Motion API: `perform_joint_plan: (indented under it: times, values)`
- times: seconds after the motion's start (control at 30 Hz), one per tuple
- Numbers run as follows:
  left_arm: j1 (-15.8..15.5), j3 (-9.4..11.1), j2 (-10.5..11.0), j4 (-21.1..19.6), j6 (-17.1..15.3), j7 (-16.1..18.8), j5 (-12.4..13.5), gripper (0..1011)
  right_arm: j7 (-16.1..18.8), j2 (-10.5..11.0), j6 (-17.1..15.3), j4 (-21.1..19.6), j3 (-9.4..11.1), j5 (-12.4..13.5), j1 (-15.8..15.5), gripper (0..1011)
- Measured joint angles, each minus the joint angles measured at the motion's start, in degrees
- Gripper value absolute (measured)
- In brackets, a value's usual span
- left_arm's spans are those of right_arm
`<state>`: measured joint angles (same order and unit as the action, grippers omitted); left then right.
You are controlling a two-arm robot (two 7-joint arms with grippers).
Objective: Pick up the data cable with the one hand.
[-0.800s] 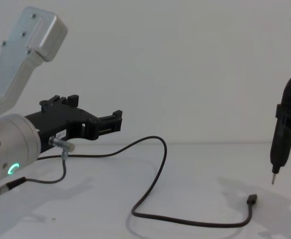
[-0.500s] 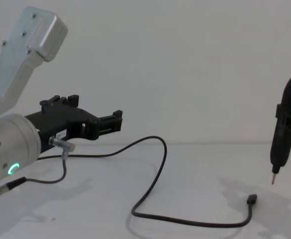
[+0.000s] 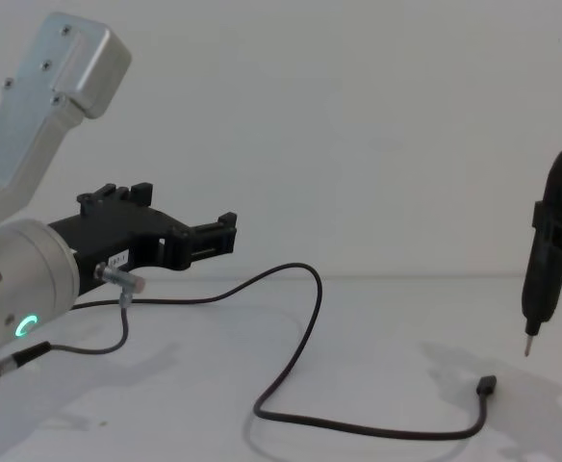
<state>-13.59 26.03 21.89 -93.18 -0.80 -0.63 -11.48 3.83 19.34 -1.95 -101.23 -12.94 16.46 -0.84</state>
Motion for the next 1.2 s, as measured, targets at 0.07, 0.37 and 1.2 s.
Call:
perform_joint_plan:
  times: [0.07, 0.37, 1.2]
  values:
    - [0.0, 0.0, 0.0, 0.0, 0.0, 0.0, 0.01, 1001, 0.0, 0.0, 0.0, 0.0, 0.0, 0.0, 0.0, 279]
    - [-0.15, -0.01, 0.02, -0.01, -0.06, -0.52, -0.05, 1001, 0.0, 0.0, 0.0, 0.0, 0.0, 0.0, 0.0, 279]
    - [0.59, -0.37, 7.8, -7.05, -6.74, -16.65, -7.43, 1001, 0.0, 0.0, 0.0, 0.0, 0.0, 0.0, 0.0, 279]
